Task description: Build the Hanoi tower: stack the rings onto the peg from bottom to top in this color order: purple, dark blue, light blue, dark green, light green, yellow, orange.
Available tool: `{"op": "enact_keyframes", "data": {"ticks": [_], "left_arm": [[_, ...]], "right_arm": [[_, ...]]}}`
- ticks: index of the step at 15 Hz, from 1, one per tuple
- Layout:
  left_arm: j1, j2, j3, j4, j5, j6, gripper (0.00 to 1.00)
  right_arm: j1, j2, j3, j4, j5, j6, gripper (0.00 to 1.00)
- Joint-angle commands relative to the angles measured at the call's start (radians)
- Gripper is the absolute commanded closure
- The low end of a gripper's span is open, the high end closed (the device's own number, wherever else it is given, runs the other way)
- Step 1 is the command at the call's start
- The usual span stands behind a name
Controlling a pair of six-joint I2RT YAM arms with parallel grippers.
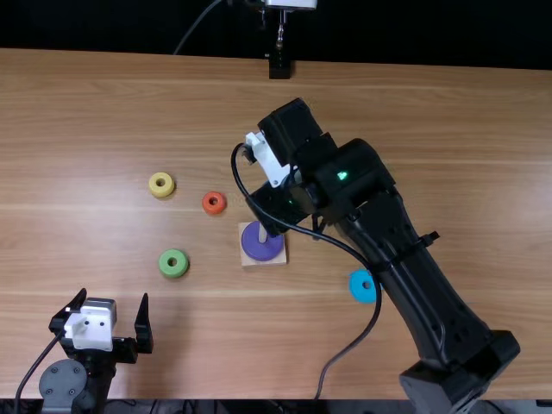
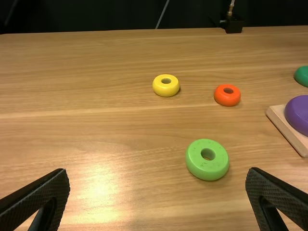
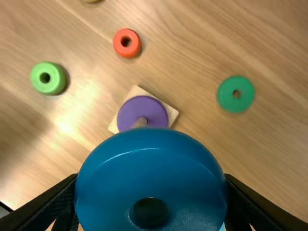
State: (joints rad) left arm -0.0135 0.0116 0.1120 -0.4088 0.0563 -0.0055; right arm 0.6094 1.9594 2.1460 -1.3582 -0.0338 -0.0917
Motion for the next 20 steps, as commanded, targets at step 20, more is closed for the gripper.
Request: {"op": "enact_keyframes", "data": {"ticks": [20], "left_arm": [[-0.008,-0.012,-0.112,-0.077,0.006,-0.006,0.0]], "right_arm": [[0.029,0.099,0.037,0.01,-0.005,-0.008,1.0]]}}
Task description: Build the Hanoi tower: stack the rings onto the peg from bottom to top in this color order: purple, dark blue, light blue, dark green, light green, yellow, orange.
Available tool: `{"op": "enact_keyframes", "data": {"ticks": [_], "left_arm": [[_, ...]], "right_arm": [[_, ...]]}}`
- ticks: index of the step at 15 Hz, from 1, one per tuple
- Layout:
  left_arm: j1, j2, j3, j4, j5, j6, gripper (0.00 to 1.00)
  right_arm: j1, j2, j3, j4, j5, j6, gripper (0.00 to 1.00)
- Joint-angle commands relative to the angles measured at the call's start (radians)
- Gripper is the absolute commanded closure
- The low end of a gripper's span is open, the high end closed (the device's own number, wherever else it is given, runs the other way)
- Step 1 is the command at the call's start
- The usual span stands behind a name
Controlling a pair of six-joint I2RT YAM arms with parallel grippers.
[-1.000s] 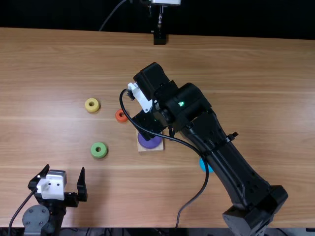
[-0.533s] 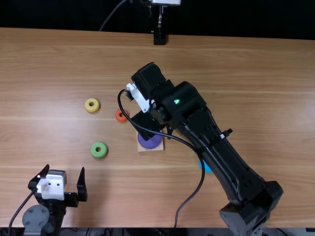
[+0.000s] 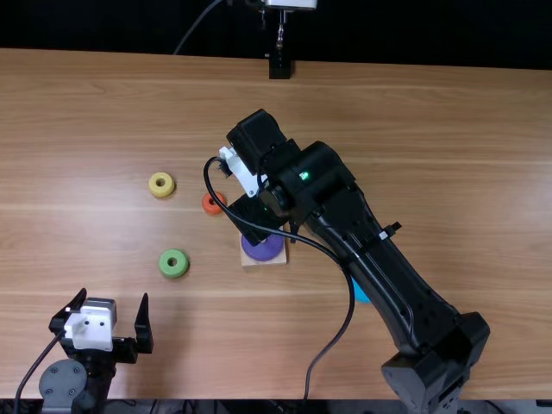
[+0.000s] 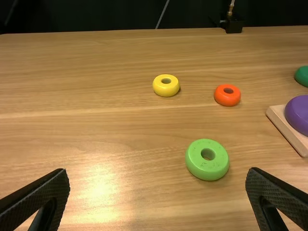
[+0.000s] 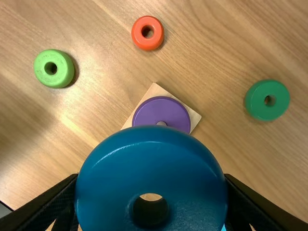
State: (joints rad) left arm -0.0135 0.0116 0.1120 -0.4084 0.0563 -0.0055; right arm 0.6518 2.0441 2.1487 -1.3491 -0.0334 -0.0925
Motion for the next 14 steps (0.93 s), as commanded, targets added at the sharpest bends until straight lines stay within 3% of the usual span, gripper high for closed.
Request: {"op": "enact_keyframes", "data": {"ticks": [1,4,14], "left_arm": [[-0.008,-0.012,-0.112,-0.078,0.004,-0.006,0.0],[-0.008,-0.012,-0.112,-0.078,0.004,-0.006,0.0],[-0.008,-0.012,-0.112,-0.078,0.004,-0.006,0.0]], "right_arm": [[-0.023,0.014,0.033,0.001,-0.005,-0.009,1.0],[-0.049,0.013,0.034,0.001,-0.007,-0.046,1.0],[-0.047,0.008,0.033,-0.001,-0.007,-0.04,1.0]]}}
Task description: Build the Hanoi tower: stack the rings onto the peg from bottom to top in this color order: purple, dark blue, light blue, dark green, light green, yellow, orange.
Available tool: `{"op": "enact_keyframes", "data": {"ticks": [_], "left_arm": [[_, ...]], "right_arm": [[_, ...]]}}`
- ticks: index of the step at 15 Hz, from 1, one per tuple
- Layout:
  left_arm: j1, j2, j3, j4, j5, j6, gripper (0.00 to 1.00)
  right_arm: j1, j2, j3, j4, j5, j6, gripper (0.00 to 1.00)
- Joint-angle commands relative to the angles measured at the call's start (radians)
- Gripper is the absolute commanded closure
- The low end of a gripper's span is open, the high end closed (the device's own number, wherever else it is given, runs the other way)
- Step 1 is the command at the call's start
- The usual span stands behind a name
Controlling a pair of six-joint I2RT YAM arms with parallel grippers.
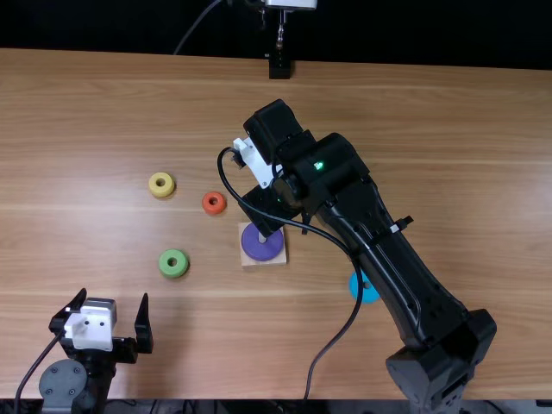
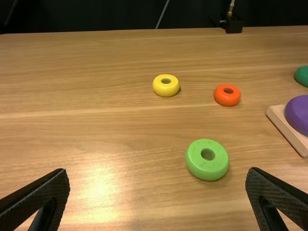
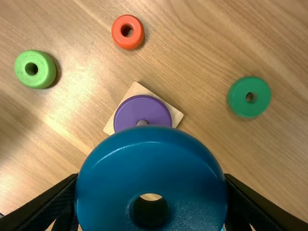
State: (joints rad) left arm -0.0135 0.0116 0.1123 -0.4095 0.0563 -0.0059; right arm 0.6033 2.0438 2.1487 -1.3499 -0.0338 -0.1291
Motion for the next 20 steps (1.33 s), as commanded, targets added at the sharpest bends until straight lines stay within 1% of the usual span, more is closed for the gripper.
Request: {"op": "enact_keyframes", "data": {"ticks": [1,8,10,17,20], "left_arm": [[-0.008,-0.012,-0.112,-0.076,0.004,-0.005,0.0],[-0.008,-0.012,-0.112,-0.076,0.004,-0.005,0.0],[-0.008,-0.012,-0.112,-0.076,0.004,-0.005,0.0],[-0.008,-0.012,-0.112,-0.076,0.004,-0.005,0.0],[-0.008,-0.012,-0.112,-0.076,0.004,-0.005,0.0]], "right_arm": [[0.001,0.009,0.031,-0.001,-0.007,-0.003,1.0],[0.012,0.001,0.03,-0.006,-0.007,0.0,1.0],[0.026,0.001,0.031,-0.006,-0.007,0.002,1.0],[0.029,0.001,0.023,-0.008,-0.009,0.002,1.0],[0.055,0.001,0.022,-0.008,-0.007,0.004,1.0]]}}
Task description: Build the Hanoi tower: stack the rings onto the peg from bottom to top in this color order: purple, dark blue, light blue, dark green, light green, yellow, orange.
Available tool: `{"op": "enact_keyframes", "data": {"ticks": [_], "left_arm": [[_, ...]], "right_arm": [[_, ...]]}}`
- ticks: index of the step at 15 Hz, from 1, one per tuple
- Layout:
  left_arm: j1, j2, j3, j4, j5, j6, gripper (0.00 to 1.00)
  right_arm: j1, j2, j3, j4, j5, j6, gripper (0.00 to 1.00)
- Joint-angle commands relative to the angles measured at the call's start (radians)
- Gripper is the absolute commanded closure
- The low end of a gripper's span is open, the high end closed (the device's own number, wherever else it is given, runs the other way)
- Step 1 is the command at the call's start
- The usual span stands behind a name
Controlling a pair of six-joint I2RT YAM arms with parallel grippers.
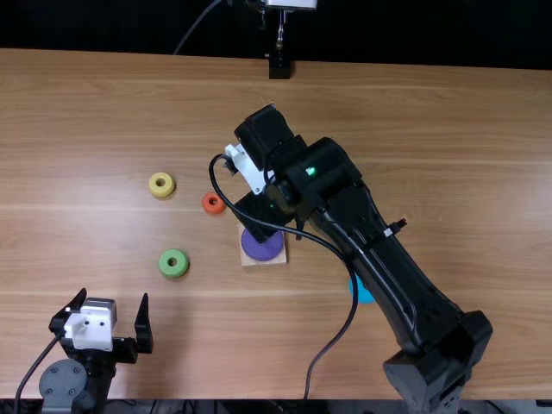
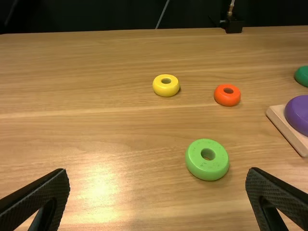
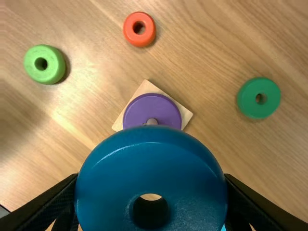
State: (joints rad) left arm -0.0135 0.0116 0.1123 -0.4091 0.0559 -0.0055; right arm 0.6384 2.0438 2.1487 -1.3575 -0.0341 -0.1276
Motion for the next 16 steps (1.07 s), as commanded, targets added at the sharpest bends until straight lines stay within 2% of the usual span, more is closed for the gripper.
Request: {"op": "enact_keyframes", "data": {"ticks": [1,16], "left_arm": [[-0.008,-0.012,-0.112,-0.077,0.005,-0.006,0.0],[-0.008,-0.012,-0.112,-0.077,0.005,-0.007,0.0]], "right_arm": [[0.02,0.001,0.022,0.002,-0.006,0.002,1.0],[0.007,0.007,0.03,0.003,-0.006,-0.009,1.0]]}}
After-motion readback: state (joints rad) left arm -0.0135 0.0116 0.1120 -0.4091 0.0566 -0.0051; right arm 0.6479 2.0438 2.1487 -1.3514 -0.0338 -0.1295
